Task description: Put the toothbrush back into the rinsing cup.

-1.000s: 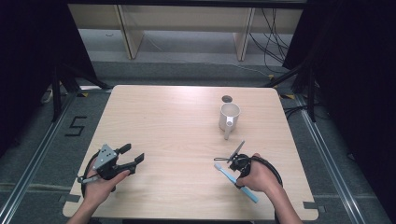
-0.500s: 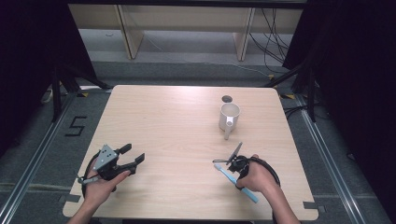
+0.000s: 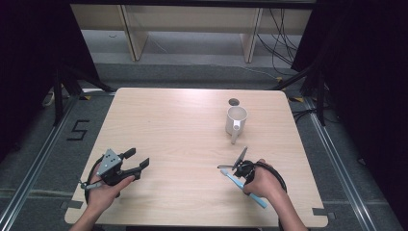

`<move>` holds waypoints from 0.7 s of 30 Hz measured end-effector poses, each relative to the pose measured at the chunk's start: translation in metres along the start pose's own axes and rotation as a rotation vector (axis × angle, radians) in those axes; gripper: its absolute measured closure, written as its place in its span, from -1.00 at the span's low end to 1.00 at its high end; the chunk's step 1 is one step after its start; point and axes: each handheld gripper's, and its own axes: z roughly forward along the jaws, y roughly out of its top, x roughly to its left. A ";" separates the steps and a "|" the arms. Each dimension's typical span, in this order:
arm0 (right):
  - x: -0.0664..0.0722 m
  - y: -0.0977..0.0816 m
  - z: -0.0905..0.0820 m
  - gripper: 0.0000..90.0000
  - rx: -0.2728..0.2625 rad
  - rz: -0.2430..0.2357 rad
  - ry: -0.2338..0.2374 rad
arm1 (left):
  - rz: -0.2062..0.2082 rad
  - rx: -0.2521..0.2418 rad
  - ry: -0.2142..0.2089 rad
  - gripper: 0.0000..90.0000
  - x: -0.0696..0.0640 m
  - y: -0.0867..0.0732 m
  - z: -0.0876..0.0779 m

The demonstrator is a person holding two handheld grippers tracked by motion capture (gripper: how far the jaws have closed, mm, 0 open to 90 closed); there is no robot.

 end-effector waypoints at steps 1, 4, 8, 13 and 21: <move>0.001 0.000 0.000 0.75 0.006 0.001 -0.006 | 0.004 -0.001 0.000 -0.34 0.000 0.001 0.000; 0.001 0.000 0.000 0.75 0.002 -0.002 -0.004 | 0.004 -0.001 0.000 -0.34 0.000 0.001 0.000; 0.004 -0.001 -0.001 0.76 0.007 0.025 -0.011 | 0.002 0.007 -0.001 -0.34 0.000 0.000 -0.001; 0.000 -0.002 0.000 0.76 -0.029 0.009 0.008 | -0.004 0.000 -0.006 -0.34 0.001 -0.001 0.001; -0.005 -0.004 0.000 0.76 -0.042 -0.010 0.021 | 0.001 0.015 -0.002 -0.34 0.000 -0.001 0.001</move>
